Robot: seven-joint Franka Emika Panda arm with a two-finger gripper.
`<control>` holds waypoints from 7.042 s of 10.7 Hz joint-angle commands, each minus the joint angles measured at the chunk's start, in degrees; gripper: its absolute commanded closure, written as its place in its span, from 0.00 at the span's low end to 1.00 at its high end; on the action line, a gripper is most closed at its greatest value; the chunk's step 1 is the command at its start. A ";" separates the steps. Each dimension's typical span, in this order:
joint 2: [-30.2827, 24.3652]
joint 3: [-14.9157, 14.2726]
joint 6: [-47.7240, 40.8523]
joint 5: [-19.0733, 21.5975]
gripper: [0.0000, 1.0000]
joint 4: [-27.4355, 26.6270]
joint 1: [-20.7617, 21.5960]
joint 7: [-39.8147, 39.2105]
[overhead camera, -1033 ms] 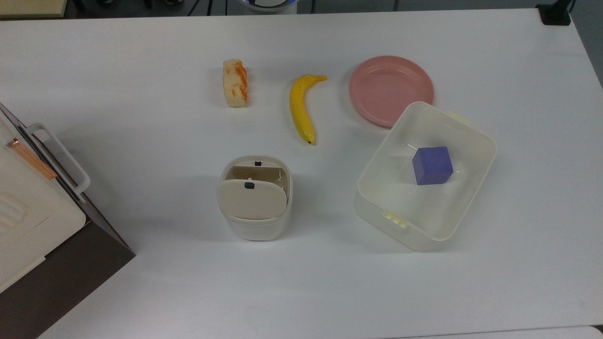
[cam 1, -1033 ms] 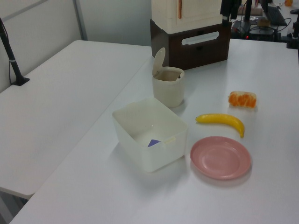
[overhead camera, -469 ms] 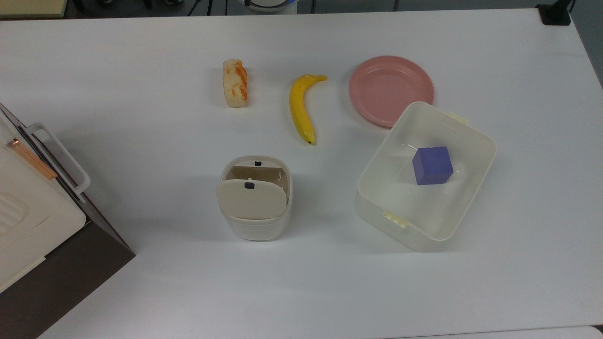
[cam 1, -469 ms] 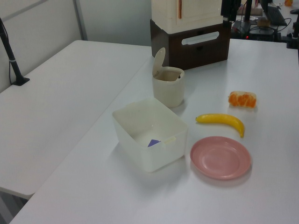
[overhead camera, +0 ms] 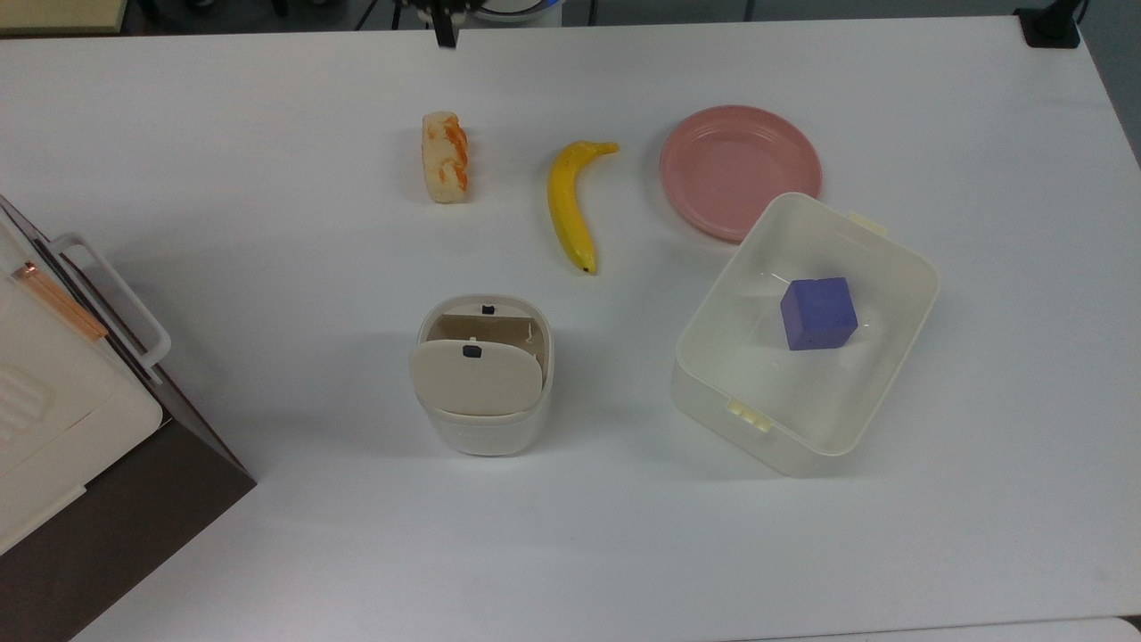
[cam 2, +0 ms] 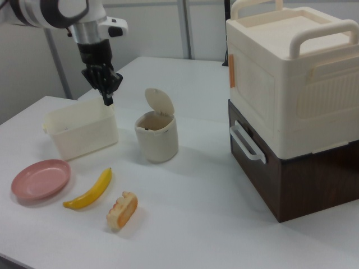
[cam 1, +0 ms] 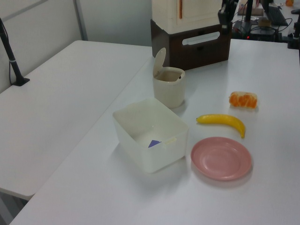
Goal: Close the trash can
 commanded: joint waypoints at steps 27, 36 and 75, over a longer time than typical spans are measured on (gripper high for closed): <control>23.28 -0.37 43.89 -34.26 1.00 1.20 7.59 46.72; 16.60 -0.55 40.48 -34.70 1.00 -3.99 6.27 44.97; -6.70 1.03 -1.72 6.61 0.00 -2.00 -4.37 -8.29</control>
